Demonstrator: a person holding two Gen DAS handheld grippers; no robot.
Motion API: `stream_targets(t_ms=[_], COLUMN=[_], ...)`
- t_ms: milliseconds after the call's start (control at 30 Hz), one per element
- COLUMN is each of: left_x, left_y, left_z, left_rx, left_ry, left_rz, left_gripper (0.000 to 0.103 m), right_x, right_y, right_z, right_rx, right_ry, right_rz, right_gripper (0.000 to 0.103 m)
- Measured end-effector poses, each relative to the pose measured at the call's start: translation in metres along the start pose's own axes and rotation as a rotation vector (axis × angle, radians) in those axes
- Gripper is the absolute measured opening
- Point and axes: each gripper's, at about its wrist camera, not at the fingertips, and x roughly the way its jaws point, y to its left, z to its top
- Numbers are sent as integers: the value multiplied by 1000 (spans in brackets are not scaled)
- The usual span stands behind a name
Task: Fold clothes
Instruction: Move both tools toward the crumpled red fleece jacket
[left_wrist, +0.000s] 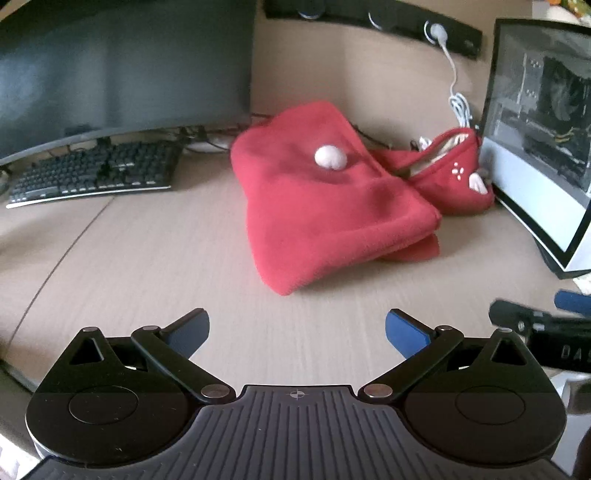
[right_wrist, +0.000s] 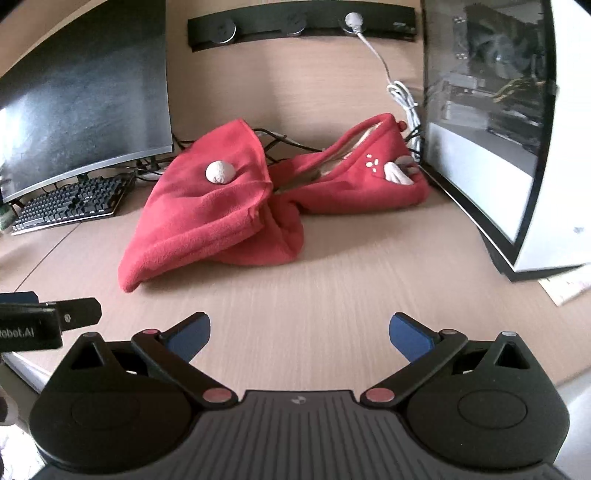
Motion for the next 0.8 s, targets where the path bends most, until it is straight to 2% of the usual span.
stream_targets(t_ms=[100, 167, 233, 333, 400, 567, 800], left_x=[5, -3, -7, -10, -19, -20, -13], left_y=[-1, 8, 16, 22, 22, 21, 20], left_z=[-1, -1, 3, 3, -7, -1, 2], left_rx=[0, -29, -36, -41, -36, -17, 2], left_ry=[56, 35, 42, 46, 13, -3, 18], left_rz=[-33, -62, -61, -49, -33, -36, -44], left_gripper=[103, 103, 103, 103, 103, 103, 103], right_x=[5, -13, -28, -24, -24, -22, -14], right_y=[-3, -8, -10, 4, 4, 8, 12], right_z=[0, -9, -15, -15, -14, -10, -10], right_rx=[22, 46, 60, 59, 52, 47, 48], right_ry=[-24, -82, -92, -48, -38, -28, 11], right_rz=[9, -2, -12, -45, -47, -65, -60], right_gripper=[103, 103, 103, 103, 103, 103, 103])
